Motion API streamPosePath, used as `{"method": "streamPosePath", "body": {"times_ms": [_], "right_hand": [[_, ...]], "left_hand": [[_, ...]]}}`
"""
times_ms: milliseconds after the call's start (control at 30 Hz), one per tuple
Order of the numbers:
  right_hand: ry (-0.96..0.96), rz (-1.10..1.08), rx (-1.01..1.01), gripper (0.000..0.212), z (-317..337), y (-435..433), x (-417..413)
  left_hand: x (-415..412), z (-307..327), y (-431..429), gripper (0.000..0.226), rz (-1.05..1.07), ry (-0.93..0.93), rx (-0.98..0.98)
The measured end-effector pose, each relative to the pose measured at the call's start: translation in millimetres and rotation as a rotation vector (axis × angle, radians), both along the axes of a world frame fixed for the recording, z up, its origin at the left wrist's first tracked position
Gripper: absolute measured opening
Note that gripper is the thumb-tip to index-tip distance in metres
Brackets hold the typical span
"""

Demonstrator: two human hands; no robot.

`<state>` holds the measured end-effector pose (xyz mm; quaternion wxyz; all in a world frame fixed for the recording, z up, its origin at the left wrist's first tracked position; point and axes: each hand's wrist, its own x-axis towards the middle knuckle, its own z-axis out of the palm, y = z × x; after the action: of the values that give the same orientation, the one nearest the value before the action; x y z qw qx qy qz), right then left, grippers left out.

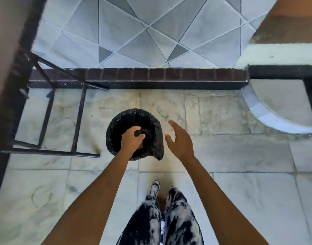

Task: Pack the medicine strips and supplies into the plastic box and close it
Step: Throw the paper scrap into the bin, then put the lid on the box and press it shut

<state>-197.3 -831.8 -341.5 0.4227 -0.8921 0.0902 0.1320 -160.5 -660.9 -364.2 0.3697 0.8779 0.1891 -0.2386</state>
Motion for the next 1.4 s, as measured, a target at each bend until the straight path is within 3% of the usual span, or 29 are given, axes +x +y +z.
{"method": "streamPosePath", "body": {"times_ms": [200,400,700,1033,1400], "right_hand": [[-0.169,-0.082,-0.068,0.050,191.2,-30.7,-39.9],[-0.367,-0.083,-0.096,0.049,314.0,-45.2,-71.2],[-0.502,0.187,-0.059,0.050,392.1,-0.7,-107.9],[-0.639,0.484,0.009,0.047,435.2,168.3,-123.4],[-0.588,0.398,-0.050,0.050,448.8,373.7,-91.4]], "left_hand": [[-38.6,216.0,-36.1,0.046,-0.194,-0.340,0.071],[-78.4,349.5,-50.8,0.055,-0.269,-0.583,0.194],[-162.4,433.9,-0.3,0.057,-0.043,-0.676,0.382],[-226.8,471.9,159.7,0.058,0.280,-0.727,0.488],[-184.1,492.3,367.7,0.052,0.249,-0.778,0.489]]}}
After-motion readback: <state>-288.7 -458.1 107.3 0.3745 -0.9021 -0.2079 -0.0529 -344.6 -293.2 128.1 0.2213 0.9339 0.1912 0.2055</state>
